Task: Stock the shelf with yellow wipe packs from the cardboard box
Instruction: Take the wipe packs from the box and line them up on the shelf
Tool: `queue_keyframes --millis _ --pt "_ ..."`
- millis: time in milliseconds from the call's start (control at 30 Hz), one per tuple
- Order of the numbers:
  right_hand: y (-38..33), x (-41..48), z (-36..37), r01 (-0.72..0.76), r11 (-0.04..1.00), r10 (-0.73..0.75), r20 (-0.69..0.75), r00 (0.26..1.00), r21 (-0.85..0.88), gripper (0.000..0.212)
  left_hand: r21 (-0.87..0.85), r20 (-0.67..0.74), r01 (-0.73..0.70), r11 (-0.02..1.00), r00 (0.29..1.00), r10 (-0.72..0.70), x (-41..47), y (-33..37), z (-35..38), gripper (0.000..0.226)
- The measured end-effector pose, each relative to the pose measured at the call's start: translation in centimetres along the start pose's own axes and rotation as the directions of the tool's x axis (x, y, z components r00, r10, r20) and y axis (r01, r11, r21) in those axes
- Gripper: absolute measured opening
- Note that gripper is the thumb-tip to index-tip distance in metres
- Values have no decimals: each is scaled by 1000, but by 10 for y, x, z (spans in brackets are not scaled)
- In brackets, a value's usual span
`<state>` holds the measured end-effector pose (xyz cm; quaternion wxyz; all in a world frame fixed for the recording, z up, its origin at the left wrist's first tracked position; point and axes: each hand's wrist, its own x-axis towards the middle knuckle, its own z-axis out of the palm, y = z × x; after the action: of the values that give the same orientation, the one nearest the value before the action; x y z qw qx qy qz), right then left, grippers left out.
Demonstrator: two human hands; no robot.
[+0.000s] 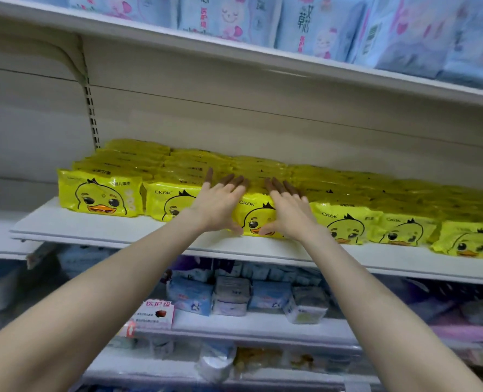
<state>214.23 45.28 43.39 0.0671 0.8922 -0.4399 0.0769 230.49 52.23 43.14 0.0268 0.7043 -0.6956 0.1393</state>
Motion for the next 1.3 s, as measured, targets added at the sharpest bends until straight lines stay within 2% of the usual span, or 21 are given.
queue_keyframes --millis 300,567,767,933,1133,1300 --pt "7 13 10 28 1000 -27 -45 999 15 118 246 47 -37 968 999 27 17 -1 3 113" --pt "3 7 7 2 1000 -3 -55 998 -18 119 276 39 -58 960 998 49 16 -2 1 114" --pt "4 -6 -2 20 1000 -20 -91 996 -2 121 256 32 -37 966 999 30 11 -1 -3 119" --pt "33 -31 -15 18 998 -10 -163 987 52 114 183 -17 -27 983 999 30 3 14 -14 117" --pt "101 -69 -20 -51 998 55 -140 989 36 111 27 -93 -100 995 990 102 10 70 -19 102" --pt "155 -72 -13 -35 999 38 -109 993 24 110 -45 -99 -71 996 993 66 31 128 -18 100"
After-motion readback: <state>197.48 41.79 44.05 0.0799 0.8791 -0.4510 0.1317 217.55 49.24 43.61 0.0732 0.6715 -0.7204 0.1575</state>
